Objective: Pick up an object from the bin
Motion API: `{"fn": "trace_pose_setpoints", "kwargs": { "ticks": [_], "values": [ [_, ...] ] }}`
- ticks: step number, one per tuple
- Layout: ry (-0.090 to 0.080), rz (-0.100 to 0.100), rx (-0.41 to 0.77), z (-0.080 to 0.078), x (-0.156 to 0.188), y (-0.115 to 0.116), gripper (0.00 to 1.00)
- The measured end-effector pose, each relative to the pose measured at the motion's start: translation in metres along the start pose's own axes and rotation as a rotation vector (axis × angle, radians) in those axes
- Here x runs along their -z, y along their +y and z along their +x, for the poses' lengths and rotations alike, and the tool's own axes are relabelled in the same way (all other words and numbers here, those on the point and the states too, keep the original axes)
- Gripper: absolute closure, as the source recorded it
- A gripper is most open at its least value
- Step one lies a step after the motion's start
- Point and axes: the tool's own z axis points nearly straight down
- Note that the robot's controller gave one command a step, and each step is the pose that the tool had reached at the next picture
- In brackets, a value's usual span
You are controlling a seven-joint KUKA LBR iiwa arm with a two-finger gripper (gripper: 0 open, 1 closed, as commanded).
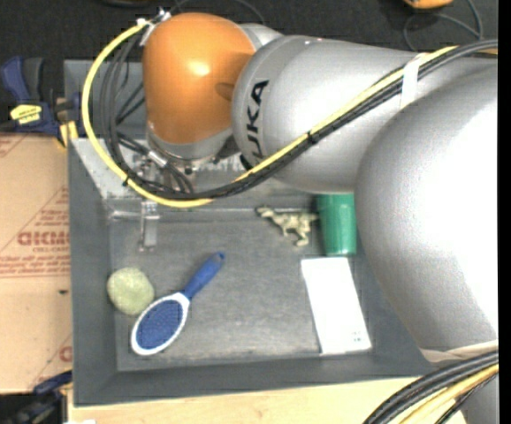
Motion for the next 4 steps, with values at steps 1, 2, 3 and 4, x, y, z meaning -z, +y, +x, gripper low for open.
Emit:
{"fn": "trace_pose_setpoints", "kwargs": {
  "ticks": [1,2,3,4],
  "values": [
    [-0.008,-0.002,-0.004,-0.002,0.005,-0.001,0.0],
    [-0.015,-0.002,0.12,0.012,-0.015,-0.018,0.0],
    [-0.01,0.001,0.392,0.001,-0.05,-0.061,0.0],
    [-0.009,0.001,0.41,0.032,-0.056,-0.091,0.0]
  ]
}}
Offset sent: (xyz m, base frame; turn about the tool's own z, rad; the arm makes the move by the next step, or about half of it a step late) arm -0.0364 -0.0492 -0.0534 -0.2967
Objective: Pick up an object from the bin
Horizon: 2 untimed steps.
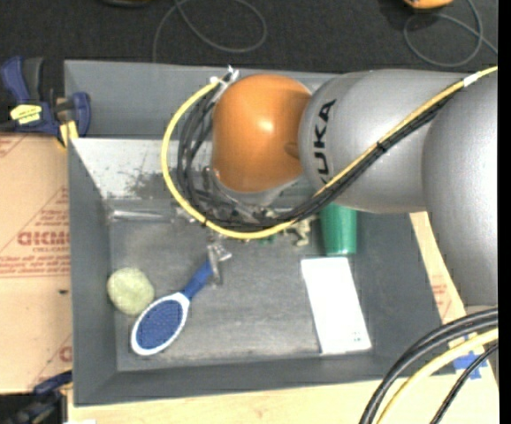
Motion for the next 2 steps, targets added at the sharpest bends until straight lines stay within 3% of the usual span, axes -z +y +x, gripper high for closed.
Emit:
{"fn": "trace_pose_setpoints", "kwargs": {
  "ticks": [1,2],
  "values": [
    [-0.007,0.003,0.085,0.0,-0.047,0.017,0.0],
    [0.001,-0.002,0.19,0.051,-0.072,0.022,0.0]
  ]
}}
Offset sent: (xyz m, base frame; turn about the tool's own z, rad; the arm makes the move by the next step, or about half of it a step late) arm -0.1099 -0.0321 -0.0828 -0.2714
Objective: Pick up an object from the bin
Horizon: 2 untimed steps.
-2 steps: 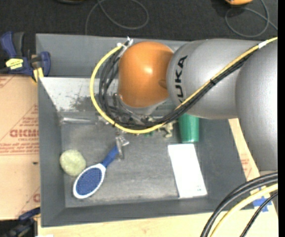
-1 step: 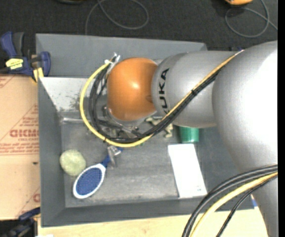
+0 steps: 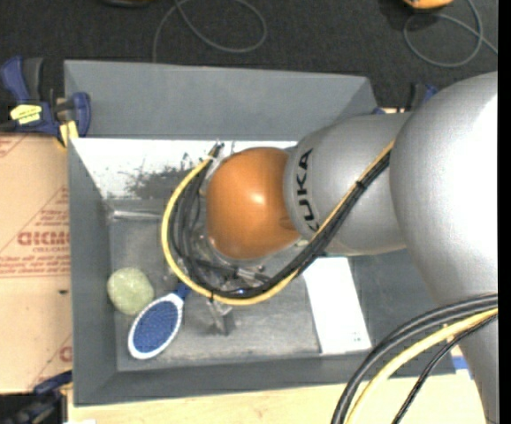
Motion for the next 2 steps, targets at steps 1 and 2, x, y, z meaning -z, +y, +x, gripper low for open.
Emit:
{"fn": "trace_pose_setpoints", "kwargs": {
  "ticks": [1,2],
  "values": [
    [0.01,-0.003,0.073,0.019,-0.007,-0.006,0.0],
    [-0.003,0.003,0.349,0.077,0.008,-0.026,1.0]
  ]
}}
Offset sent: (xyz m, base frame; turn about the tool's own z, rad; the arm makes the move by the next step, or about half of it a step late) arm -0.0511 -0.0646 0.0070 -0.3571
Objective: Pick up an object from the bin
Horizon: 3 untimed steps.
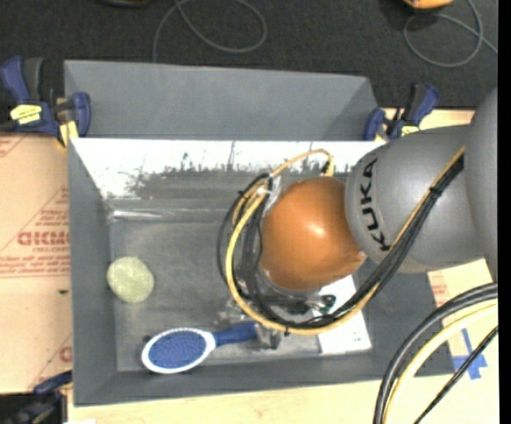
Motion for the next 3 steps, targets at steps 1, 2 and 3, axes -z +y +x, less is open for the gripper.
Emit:
{"fn": "trace_pose_setpoints", "kwargs": {
  "ticks": [1,2,3],
  "values": [
    [0.0,0.0,-0.001,0.0,0.0,0.0,1.0],
    [0.004,-0.005,-0.003,-0.003,0.041,0.005,1.0],
    [0.001,-0.003,0.013,-0.011,0.11,0.01,1.0]
  ]
}}
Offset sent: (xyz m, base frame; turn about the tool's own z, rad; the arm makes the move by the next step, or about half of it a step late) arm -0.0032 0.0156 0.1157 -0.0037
